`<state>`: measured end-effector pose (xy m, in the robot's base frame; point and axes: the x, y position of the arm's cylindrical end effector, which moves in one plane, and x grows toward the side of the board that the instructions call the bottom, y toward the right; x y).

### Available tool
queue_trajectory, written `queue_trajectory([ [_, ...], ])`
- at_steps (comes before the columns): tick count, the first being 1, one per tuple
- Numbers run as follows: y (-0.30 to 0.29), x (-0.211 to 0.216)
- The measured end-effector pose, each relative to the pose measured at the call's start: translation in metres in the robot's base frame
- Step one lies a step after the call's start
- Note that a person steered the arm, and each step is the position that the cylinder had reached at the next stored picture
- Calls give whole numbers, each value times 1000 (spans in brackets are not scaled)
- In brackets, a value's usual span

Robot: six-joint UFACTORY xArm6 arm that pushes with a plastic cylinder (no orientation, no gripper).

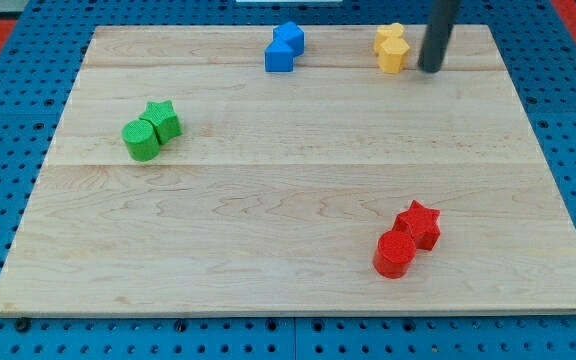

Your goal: Move the red star to up a bit

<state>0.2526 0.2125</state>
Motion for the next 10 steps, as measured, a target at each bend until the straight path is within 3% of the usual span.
queue_trajectory([
  [1, -27, -40],
  [2, -63, -36],
  [3, -43, -36],
  [4, -62, 3],
  [5, -59, 15],
  [6, -13, 28],
  [7, -58, 38],
  [8, -64, 40],
  [10, 46, 223],
])
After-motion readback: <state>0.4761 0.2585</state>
